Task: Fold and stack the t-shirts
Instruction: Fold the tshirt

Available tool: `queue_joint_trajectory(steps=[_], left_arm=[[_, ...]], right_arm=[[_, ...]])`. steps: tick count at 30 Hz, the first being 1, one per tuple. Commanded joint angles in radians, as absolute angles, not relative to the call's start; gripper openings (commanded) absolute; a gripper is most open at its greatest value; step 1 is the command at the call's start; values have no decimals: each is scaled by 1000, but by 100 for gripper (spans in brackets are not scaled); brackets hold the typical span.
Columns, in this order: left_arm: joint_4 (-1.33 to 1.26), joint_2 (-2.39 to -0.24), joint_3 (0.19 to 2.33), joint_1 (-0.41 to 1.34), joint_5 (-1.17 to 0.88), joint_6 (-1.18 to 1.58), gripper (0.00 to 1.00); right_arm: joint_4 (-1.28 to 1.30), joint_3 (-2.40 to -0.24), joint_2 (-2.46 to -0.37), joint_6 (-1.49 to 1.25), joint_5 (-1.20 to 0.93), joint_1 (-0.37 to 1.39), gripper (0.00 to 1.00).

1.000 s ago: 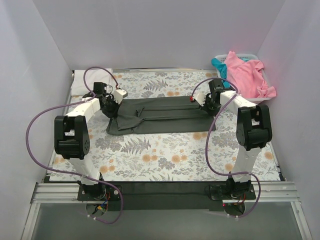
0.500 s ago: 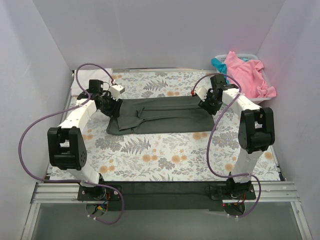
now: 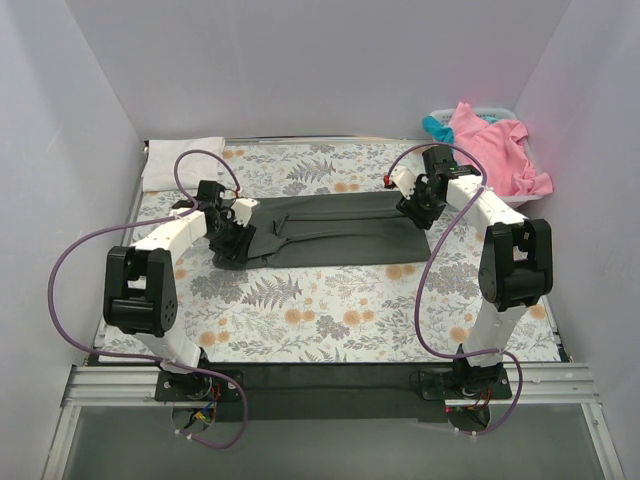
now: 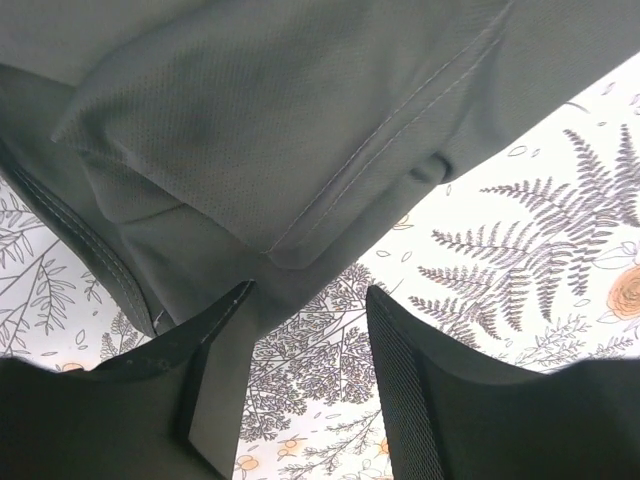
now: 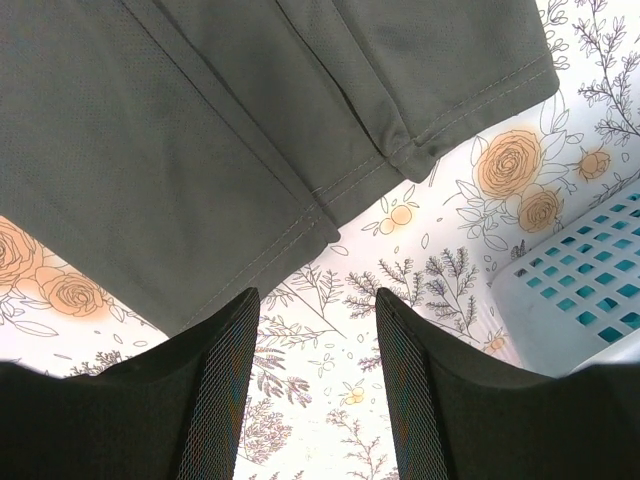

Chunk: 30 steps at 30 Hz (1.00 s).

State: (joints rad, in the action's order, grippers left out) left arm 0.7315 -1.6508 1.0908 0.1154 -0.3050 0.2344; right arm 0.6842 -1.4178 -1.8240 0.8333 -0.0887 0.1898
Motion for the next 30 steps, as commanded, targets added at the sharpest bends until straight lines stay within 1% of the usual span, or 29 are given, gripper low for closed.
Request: queue_joint_trajectory(steps=[1,6,10,23,26,27,30], left_arm=[[692,-1658,1078,124,-262,273,45],[647,-1690,1071,124,-271,297,45],[630,-1709,1086,124,-285,311,40],[655,-1713,1147,124,-314,327,39],[652,-1727,1157,124,-311,333,32],[652,-1729,1158,124,-311,331,26],[657,-1732,1167,124,-311,321,14]], right_arm=[[699,-1428,-1786,818,-112,187,49],[701,-1427,-1792,821,-110,187,49],[699,-1422,-1789,828,-103,186,49],[699,-1408,-1786,845,-107,186,49],[703,-1414,-1787,845,-107,186,48],[701,-1416,-1787,847,-104,186,48],[701,-1408,-1782,853,-98,187,47]])
